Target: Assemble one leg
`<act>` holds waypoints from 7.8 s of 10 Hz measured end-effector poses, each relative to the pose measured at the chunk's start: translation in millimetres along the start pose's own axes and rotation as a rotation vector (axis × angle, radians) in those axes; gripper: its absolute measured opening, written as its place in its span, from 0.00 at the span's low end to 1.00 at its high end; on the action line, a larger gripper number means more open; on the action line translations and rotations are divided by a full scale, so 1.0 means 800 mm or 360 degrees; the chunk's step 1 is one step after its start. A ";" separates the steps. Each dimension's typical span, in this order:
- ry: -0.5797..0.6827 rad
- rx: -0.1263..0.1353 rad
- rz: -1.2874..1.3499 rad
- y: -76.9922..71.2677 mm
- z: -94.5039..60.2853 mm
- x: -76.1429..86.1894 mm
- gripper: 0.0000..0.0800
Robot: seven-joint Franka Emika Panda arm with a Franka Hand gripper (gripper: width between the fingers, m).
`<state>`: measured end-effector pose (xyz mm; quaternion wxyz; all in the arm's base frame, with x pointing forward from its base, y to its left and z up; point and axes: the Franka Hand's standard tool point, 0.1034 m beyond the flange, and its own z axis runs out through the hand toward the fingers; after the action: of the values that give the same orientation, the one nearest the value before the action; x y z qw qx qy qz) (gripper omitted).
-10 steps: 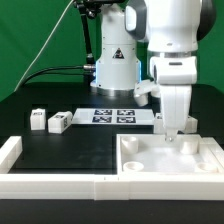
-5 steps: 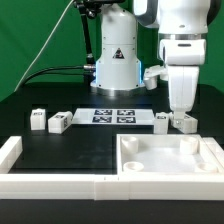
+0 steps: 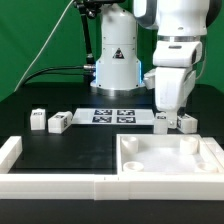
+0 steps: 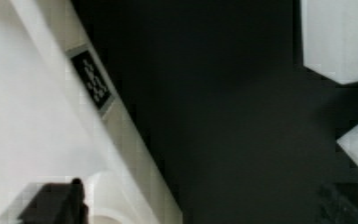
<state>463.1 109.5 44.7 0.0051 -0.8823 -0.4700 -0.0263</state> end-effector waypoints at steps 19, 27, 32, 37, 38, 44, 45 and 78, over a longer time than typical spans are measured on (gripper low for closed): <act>-0.1212 0.0471 0.0800 -0.117 0.024 -0.015 0.81; -0.1472 0.0561 0.0725 -0.129 0.049 -0.025 0.81; -0.1473 0.0561 0.0726 -0.129 0.049 -0.025 0.36; -0.1507 0.0563 0.0733 -0.127 0.029 -0.023 0.36; -0.1510 0.0555 0.0749 -0.124 0.010 -0.020 0.36; -0.1393 0.0507 0.0794 -0.115 -0.018 -0.009 0.36; -0.1240 0.0454 0.0816 -0.107 -0.013 -0.001 0.36; 0.0397 -0.0059 0.1351 0.099 -0.078 0.093 0.36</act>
Offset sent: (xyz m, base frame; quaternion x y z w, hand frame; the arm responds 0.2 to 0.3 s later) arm -0.0264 0.0138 -0.0050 -0.0033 -0.0073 0.2672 0.9636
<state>567.8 124.5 111.9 0.0561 -0.9871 -0.0613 -0.1365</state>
